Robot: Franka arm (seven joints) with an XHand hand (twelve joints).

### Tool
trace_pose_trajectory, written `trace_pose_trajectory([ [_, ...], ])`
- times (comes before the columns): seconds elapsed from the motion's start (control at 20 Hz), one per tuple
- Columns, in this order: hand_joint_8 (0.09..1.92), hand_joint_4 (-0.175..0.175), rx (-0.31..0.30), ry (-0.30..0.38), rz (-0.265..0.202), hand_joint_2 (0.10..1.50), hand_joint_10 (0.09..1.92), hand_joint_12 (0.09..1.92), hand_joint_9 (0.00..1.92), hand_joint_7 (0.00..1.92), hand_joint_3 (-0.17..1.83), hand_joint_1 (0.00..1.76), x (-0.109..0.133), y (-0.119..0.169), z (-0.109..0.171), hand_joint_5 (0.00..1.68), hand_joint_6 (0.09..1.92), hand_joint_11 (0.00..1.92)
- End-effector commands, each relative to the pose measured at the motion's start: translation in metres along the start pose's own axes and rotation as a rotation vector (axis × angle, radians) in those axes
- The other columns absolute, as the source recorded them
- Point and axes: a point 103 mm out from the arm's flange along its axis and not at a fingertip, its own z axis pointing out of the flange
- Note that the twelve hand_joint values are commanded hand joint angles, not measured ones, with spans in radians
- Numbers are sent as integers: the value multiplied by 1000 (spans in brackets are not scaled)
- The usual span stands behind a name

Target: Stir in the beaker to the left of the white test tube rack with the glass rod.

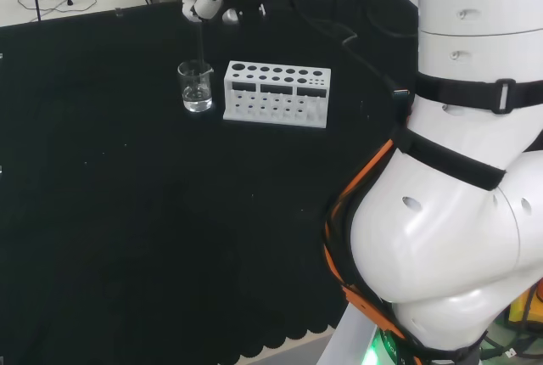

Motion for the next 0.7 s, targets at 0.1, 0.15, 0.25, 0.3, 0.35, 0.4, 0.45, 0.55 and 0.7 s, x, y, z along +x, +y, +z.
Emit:
trace_pose_trajectory([
  [0.1,864,-175,-12,-18,14,507,759,902,1734,1583,927,1215,2,-32,-22,1303,745,1114],
  [0.15,864,-175,-11,-19,9,506,759,902,1734,1583,927,1215,7,-35,-22,1303,745,1114],
  [0.25,864,-175,-9,-21,-5,506,759,902,1734,1583,927,1215,18,-38,-20,1303,745,1114],
  [0.3,864,-175,-7,-20,-13,506,759,902,1734,1583,927,1215,23,-37,-19,1303,744,1114],
  [0.35,864,-175,-5,-18,-22,506,759,902,1734,1583,928,1215,28,-35,-17,1304,744,1114],
  [0.4,864,-175,-3,-16,-29,506,759,902,1734,1583,928,1215,32,-33,-15,1304,744,1114],
  [0.45,865,-175,-1,-12,-36,506,759,902,1735,1583,928,1215,36,-29,-13,1304,744,1114],
  [0.55,865,-175,2,-2,-49,506,759,902,1735,1583,928,1215,42,-22,-9,1304,744,1114],
  [0.7,865,-175,8,6,-63,506,758,902,1735,1583,928,1215,47,-11,-2,1304,744,1115],
])
